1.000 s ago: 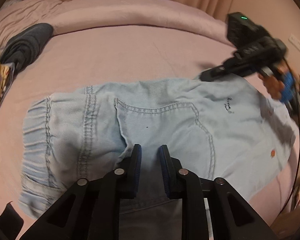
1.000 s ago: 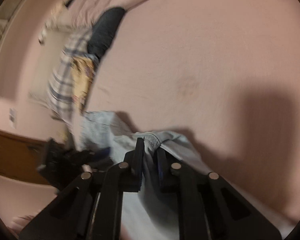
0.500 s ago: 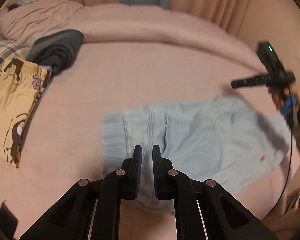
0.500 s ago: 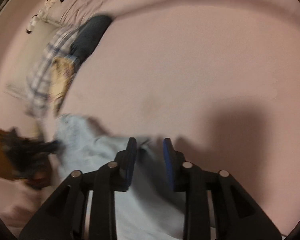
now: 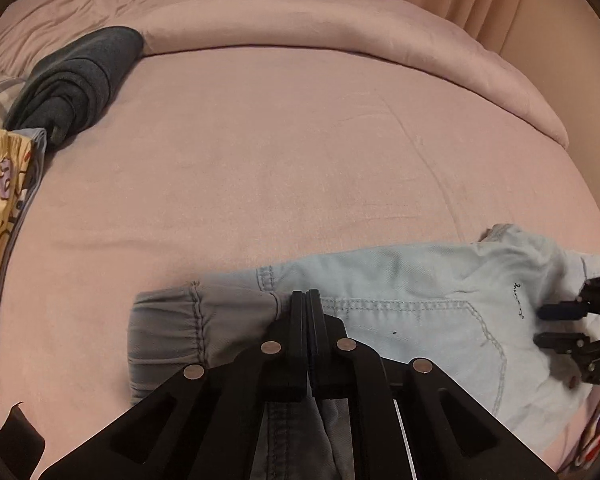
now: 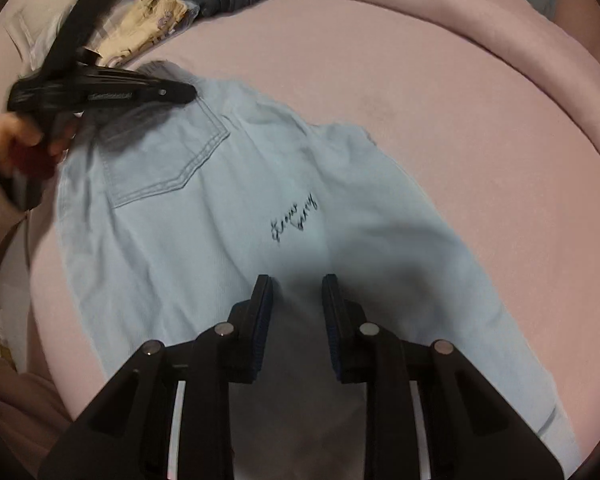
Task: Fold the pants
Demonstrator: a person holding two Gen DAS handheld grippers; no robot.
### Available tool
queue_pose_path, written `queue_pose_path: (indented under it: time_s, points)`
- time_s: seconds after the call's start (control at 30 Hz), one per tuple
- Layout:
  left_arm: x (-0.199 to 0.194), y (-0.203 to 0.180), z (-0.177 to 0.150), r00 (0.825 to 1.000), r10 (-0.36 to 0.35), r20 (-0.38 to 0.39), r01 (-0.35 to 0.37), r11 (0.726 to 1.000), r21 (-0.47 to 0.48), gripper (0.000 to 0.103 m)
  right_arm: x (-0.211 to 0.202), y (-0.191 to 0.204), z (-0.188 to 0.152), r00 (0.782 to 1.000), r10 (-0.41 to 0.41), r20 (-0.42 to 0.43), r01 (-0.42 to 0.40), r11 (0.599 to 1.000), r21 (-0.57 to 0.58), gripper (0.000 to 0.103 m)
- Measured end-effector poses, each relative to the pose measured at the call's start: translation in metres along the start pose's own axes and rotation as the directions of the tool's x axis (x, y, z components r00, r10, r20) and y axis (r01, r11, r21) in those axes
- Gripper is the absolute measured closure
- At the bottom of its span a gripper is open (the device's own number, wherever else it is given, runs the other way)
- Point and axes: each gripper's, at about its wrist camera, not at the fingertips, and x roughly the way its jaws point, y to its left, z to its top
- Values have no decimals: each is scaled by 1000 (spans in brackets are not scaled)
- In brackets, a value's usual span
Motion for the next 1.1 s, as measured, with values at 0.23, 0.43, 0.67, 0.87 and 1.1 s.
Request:
queue_pose_path:
  time_s: [0.23,0.43,0.67,0.87,1.1]
  points:
    - [-80,0,-41,989,-47,139,44,999,20,91,-63,-7,-29,993,-1,115,-8,997,77,73]
    - [-46,-2,-95,995,67,70,-70,996,47,84,-42,10,-71,997,-37,70,29,994,108,73]
    - [-63,-12,-87,989,106,103,-108,994,16,84,-49,-5,-101,991,-20,134,-8,978,207,71]
    - [-88,-42,-91,986,-10,169,13,1000,-19,51,-120,-50,-161,942,-54,331,-101,895,435,63]
    - [-52,-143,-71,973,-212,93,198,971,137,51,-161,-125,-254,882,-409,235,135,696,705,61]
